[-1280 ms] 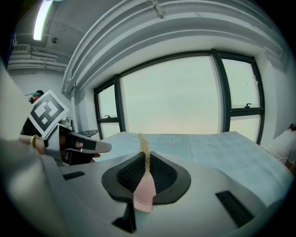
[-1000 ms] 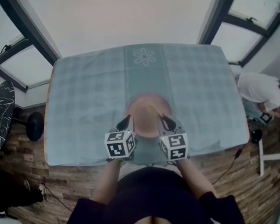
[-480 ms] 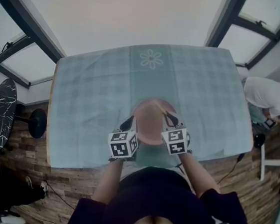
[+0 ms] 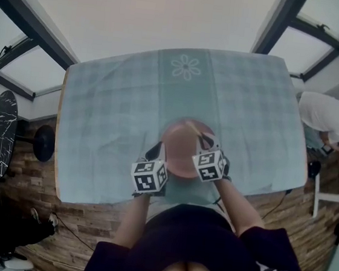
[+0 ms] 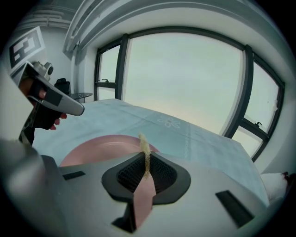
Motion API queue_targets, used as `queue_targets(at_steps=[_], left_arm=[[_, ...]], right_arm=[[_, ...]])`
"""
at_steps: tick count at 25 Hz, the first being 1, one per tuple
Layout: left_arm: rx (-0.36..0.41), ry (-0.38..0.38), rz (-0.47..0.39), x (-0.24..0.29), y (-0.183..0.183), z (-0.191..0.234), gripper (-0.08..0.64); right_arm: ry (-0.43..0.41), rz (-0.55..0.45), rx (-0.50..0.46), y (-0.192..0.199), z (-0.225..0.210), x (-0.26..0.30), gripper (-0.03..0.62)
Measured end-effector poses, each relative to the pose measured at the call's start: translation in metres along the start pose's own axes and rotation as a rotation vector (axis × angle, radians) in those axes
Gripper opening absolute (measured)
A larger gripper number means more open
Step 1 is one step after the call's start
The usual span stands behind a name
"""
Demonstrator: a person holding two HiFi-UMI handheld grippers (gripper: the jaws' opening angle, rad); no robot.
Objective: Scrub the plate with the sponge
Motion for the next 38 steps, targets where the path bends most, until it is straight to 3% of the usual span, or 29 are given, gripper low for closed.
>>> queue_targets(at_steps=[9,20,28,38], left_arm=[[-0.011,0.000,0.010,0.005,0.001,0.004,0.009],[-0.025,-0.013,0.011,0.004,0.004,0.010,0.009],[-0.028,-0.016,0.009,0.002,0.005,0.009,0.009],[-0.041,-0.025,-0.003,-0.004,0.007,0.010,0.009]], right_arm=[[-0.008,0.065,-0.004,0.003,0.007,0.021,0.035],[-0.049,0.077,-0.005,0.000,0.019,0.028,0.035],[-0.117,0.082,-0.014,-0.001,0.039,0.026,0.035],[-0.227,0.098,-0.099,0.004,0.068,0.022,0.035]])
Point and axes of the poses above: the fingertips, and each gripper's own axes: x forward along the fingers, z to its left, y out of its underside, the point moved 9 cm from there along -x, backward along the fingers, and after that the axes turned 3 degrees about y, right-handed, at the moved point
